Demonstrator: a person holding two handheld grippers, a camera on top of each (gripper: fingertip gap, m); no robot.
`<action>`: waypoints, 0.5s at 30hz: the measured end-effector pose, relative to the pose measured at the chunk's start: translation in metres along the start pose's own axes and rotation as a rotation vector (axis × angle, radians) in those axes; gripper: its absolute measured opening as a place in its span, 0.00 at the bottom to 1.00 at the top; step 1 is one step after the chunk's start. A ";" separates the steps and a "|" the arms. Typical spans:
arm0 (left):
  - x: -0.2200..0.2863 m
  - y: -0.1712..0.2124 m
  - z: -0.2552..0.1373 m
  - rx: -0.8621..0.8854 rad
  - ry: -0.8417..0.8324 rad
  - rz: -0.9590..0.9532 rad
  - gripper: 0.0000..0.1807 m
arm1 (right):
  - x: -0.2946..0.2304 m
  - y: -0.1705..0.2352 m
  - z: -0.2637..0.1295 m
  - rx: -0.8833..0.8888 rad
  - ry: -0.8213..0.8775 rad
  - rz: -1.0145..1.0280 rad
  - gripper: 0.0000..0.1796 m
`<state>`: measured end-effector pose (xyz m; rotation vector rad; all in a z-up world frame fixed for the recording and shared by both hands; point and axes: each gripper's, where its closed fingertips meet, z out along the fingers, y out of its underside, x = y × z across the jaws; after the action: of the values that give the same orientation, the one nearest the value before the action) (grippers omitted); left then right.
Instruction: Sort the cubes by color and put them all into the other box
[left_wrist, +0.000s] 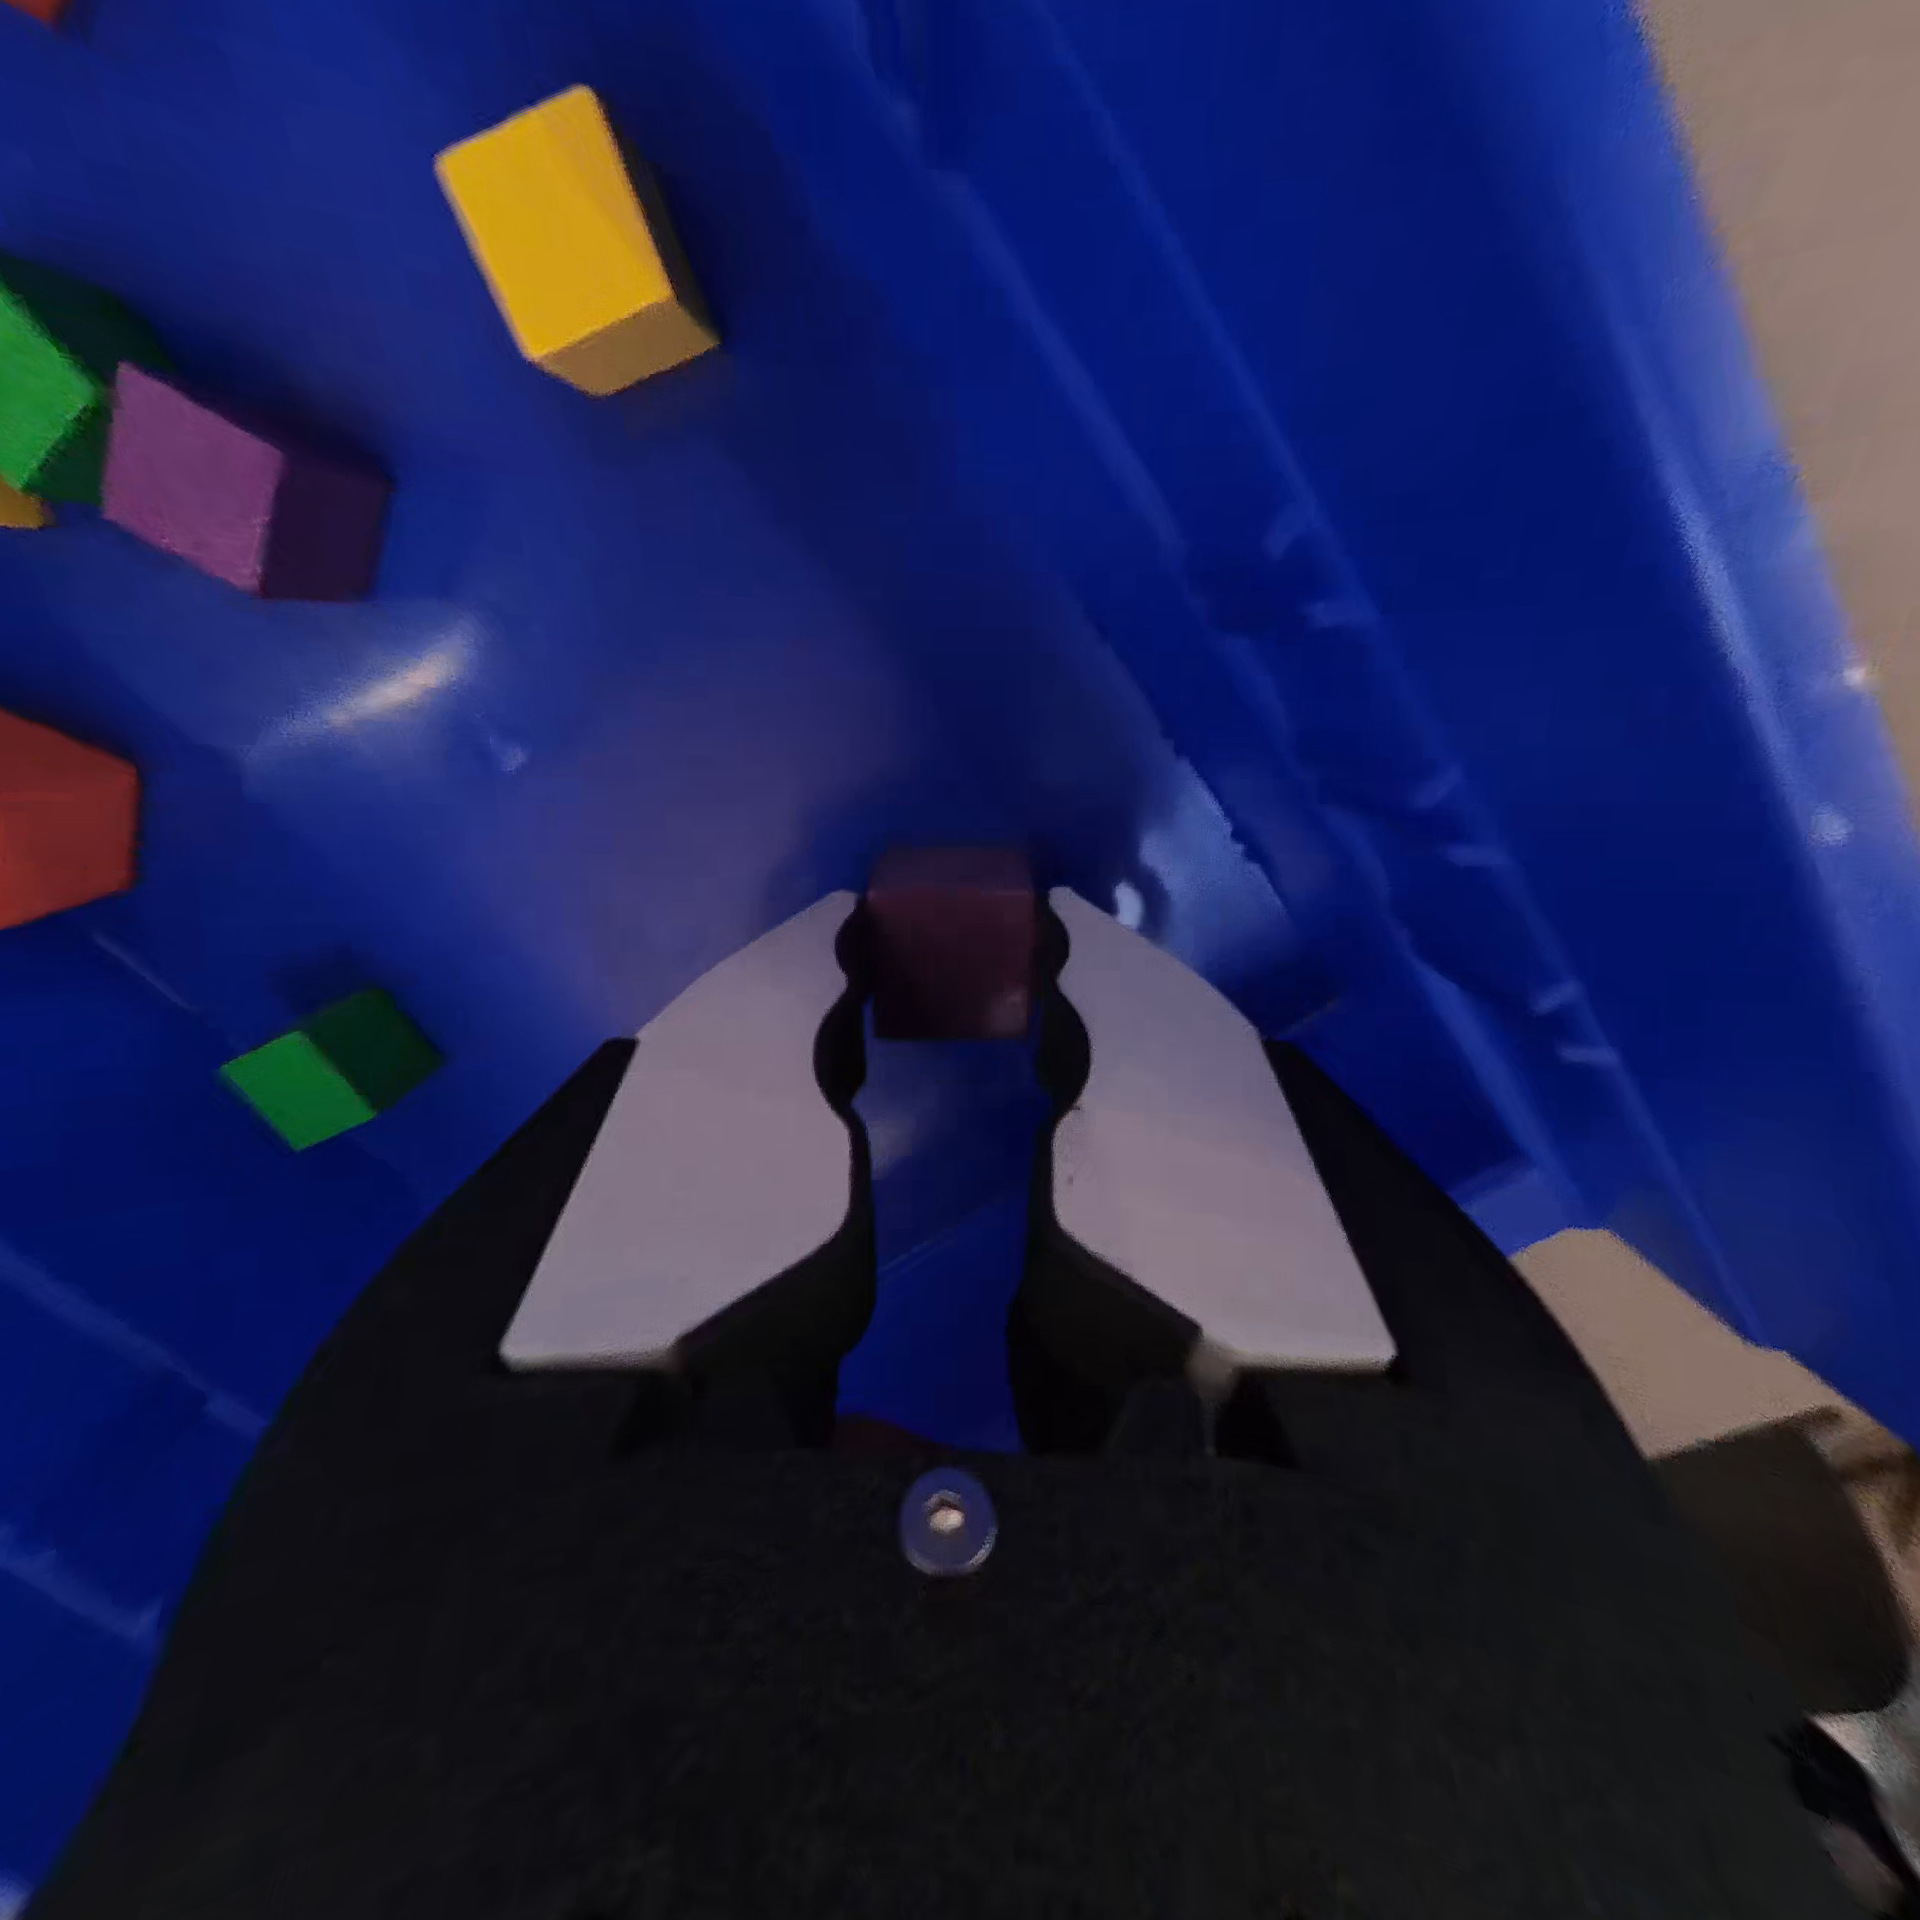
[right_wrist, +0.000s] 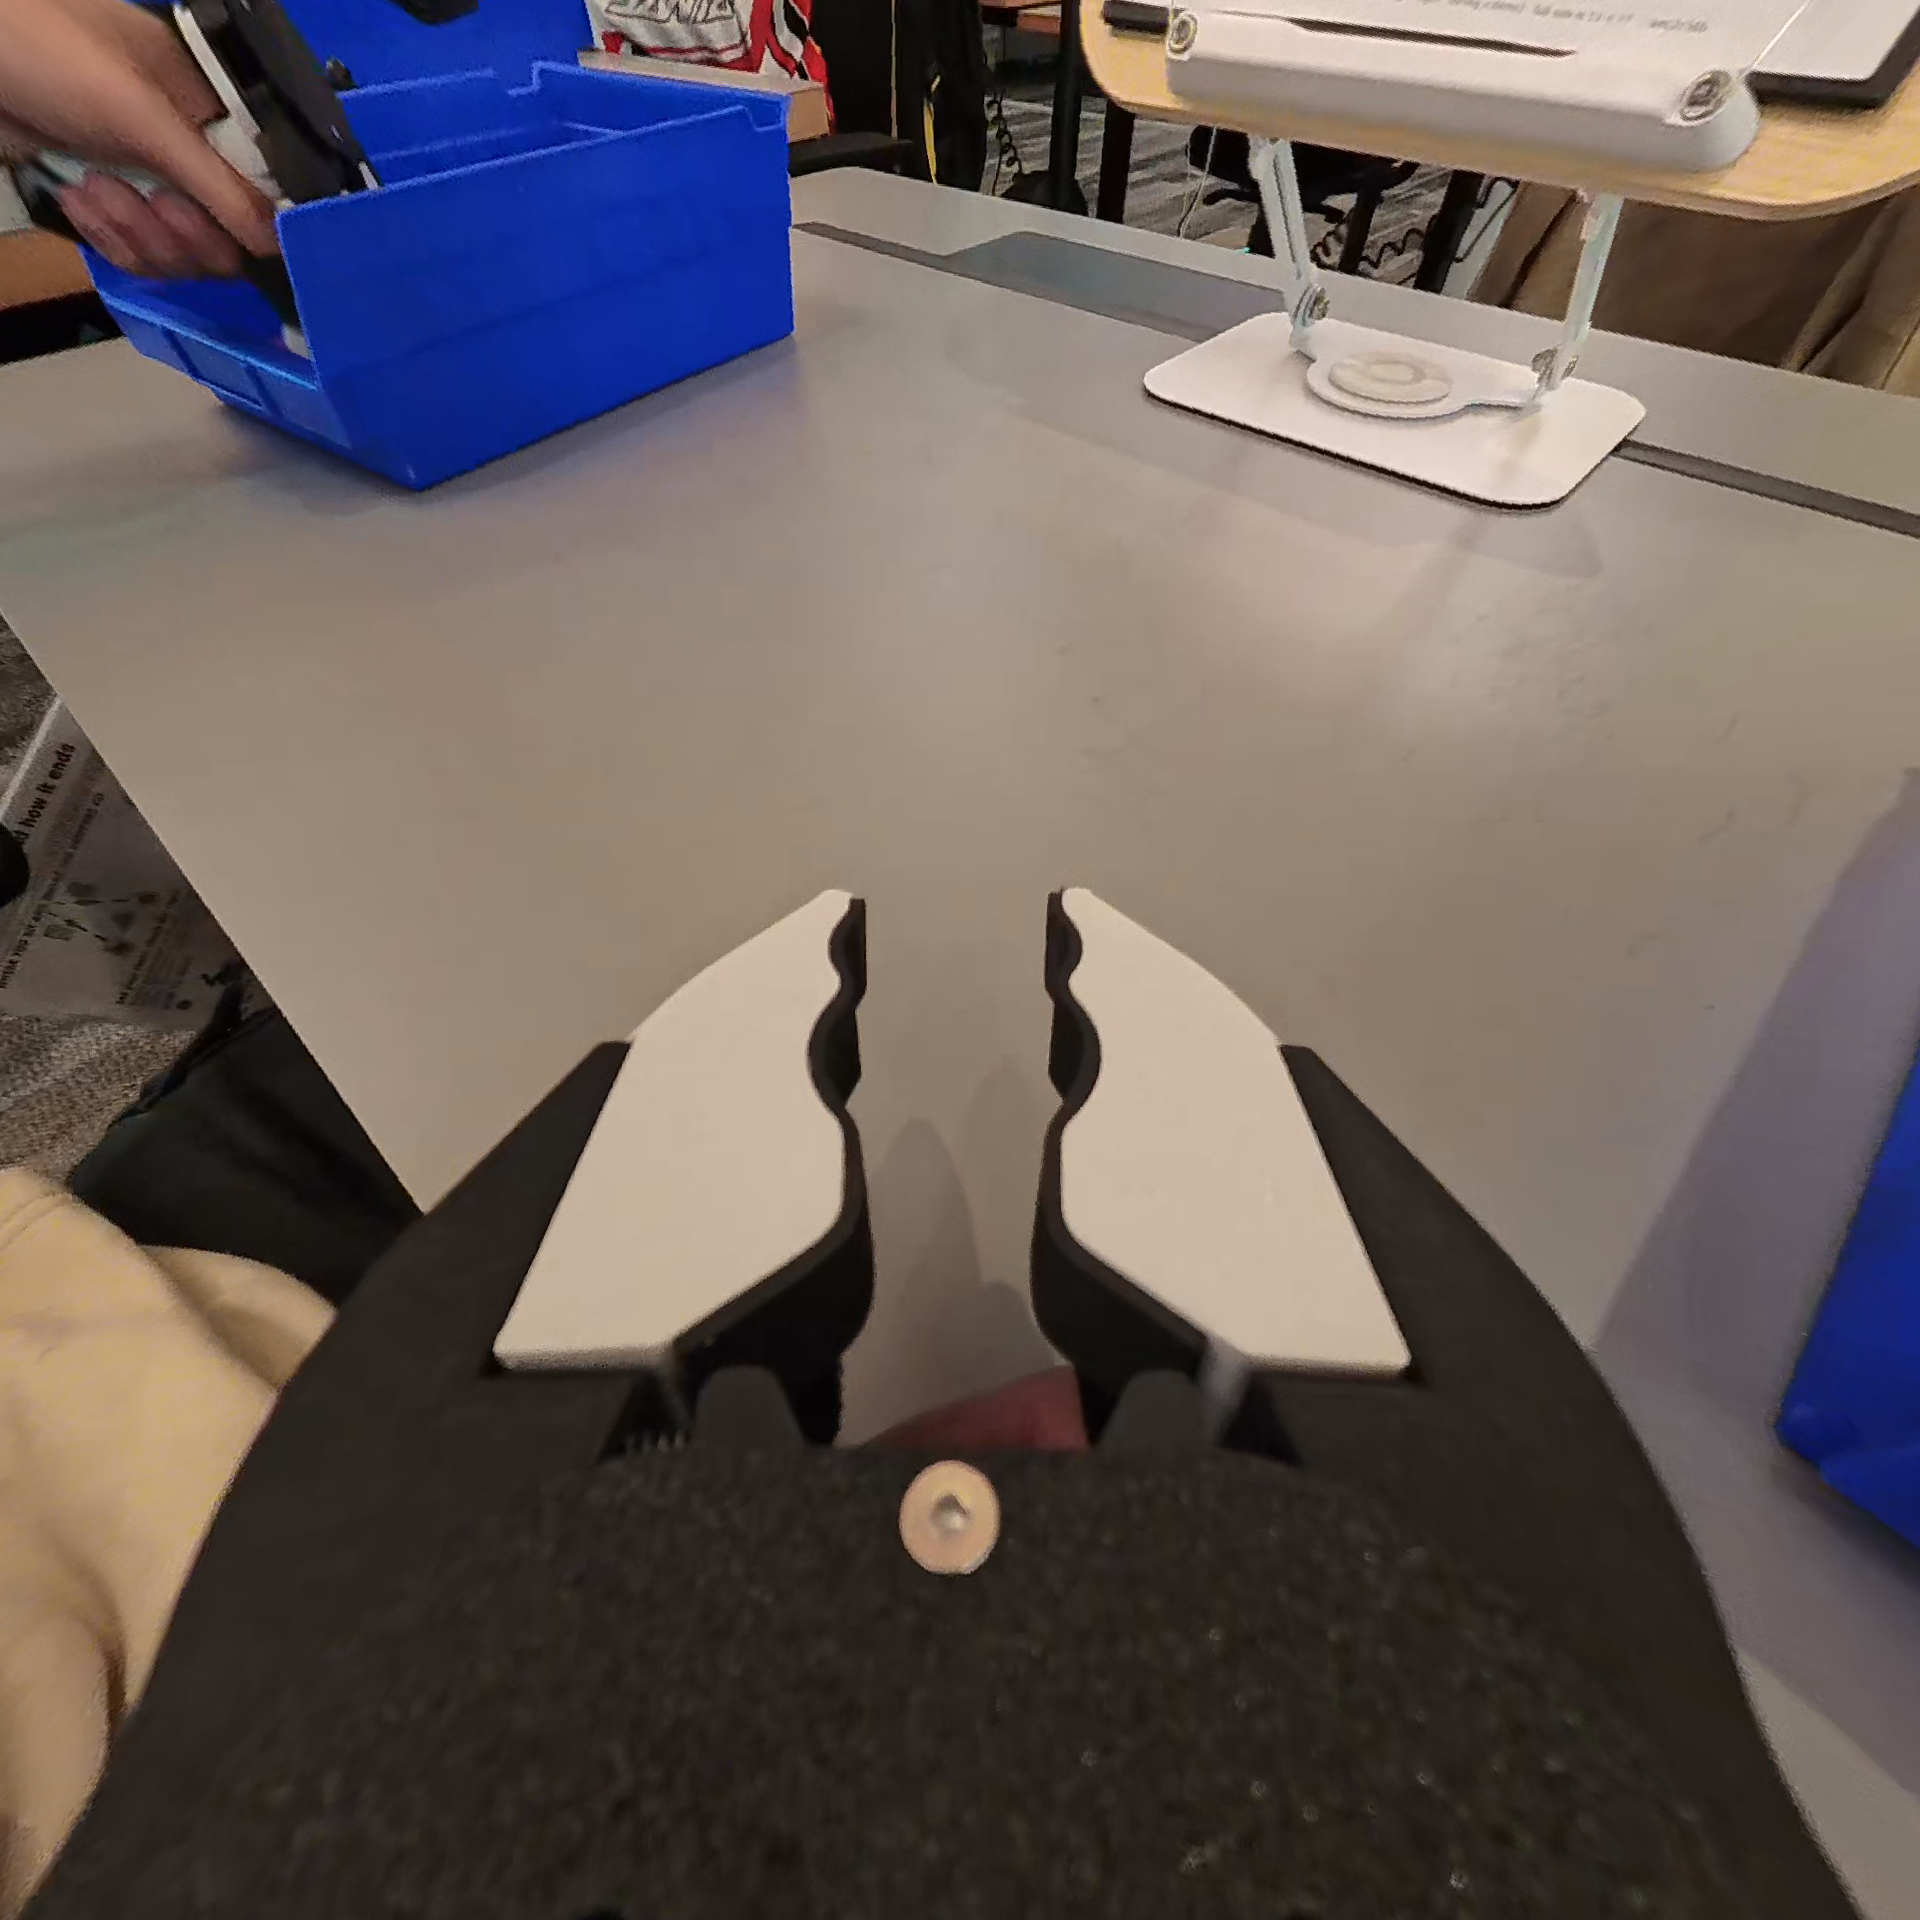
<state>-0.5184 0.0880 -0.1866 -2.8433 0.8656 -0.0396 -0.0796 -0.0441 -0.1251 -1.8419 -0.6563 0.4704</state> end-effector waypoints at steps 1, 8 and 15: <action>-0.005 0.001 -0.003 0.009 -0.049 0.013 0.16 | -0.001 0.000 0.000 -0.002 0.005 -0.011 0.18; 0.037 -0.029 -0.139 0.743 -0.055 0.094 0.16 | 0.001 -0.006 -0.005 0.030 0.014 -0.019 0.17; 0.139 -0.002 -0.169 1.177 -0.045 0.188 0.16 | -0.005 -0.028 -0.018 0.147 -0.027 -0.032 0.17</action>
<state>-0.4143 -0.0131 -0.0231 -1.6572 0.7299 -0.3333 -0.0788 -0.0522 -0.0928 -1.6869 -0.6508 0.5096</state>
